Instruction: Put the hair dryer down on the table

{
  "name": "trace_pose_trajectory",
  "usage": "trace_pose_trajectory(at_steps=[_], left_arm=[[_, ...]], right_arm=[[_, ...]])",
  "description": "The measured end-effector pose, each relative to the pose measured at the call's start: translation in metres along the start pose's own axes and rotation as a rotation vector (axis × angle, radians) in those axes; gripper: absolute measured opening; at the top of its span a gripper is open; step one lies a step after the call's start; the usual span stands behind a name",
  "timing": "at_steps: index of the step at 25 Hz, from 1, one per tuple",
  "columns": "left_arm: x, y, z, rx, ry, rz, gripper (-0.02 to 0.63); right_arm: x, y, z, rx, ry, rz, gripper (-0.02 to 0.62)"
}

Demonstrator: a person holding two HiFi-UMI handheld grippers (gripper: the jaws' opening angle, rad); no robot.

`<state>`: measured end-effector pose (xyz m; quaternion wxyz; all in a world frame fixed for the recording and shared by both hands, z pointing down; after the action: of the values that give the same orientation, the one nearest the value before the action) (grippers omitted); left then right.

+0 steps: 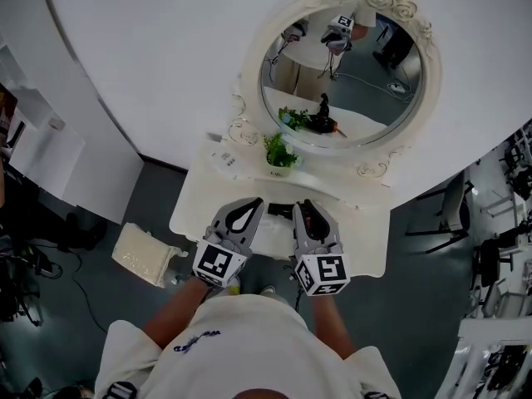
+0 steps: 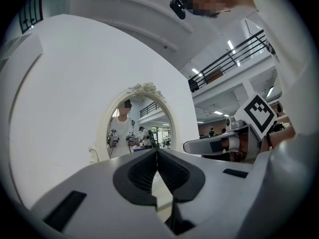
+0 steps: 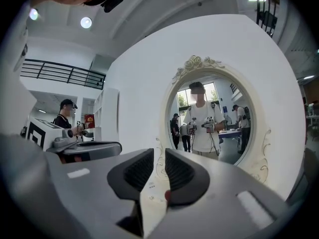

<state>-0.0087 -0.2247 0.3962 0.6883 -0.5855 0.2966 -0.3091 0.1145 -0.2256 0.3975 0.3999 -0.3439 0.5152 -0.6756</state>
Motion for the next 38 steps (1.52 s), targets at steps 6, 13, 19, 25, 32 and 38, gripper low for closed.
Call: trace_pose_trajectory(at_steps=[6, 13, 19, 25, 32, 38], left_arm=[[0.003, 0.000, -0.002, -0.004, -0.009, 0.002, 0.011], [0.008, 0.001, 0.003, 0.002, -0.029, 0.002, 0.011], [0.007, 0.001, 0.001, 0.013, -0.019, 0.003, 0.011], [0.008, 0.003, 0.004, 0.001, -0.021, 0.007, 0.011], [0.009, 0.001, 0.009, 0.001, -0.037, -0.003, 0.011], [0.010, -0.001, 0.011, -0.003, -0.036, -0.014, 0.011]], right_arm=[[-0.007, 0.002, 0.004, 0.011, -0.030, 0.005, 0.035], [-0.010, 0.005, 0.005, 0.017, -0.027, 0.012, 0.011], [-0.014, 0.007, 0.007, 0.015, -0.027, 0.017, 0.011], [-0.017, 0.007, 0.008, 0.019, -0.035, 0.011, 0.011], [-0.021, 0.005, 0.013, 0.025, -0.052, 0.004, 0.011], [-0.022, 0.004, 0.014, 0.025, -0.052, 0.005, 0.011]])
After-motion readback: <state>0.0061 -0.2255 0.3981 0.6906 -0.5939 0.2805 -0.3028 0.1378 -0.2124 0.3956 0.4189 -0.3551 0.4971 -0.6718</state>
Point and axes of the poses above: the fingertips, and each gripper's own axes: x forward along the fingers, z to its right, y out of its top, the point moved 3 cm from there along -x, backward along the fingers, and after that the axes turned 8 degrees about x, right-handed, at the moved point
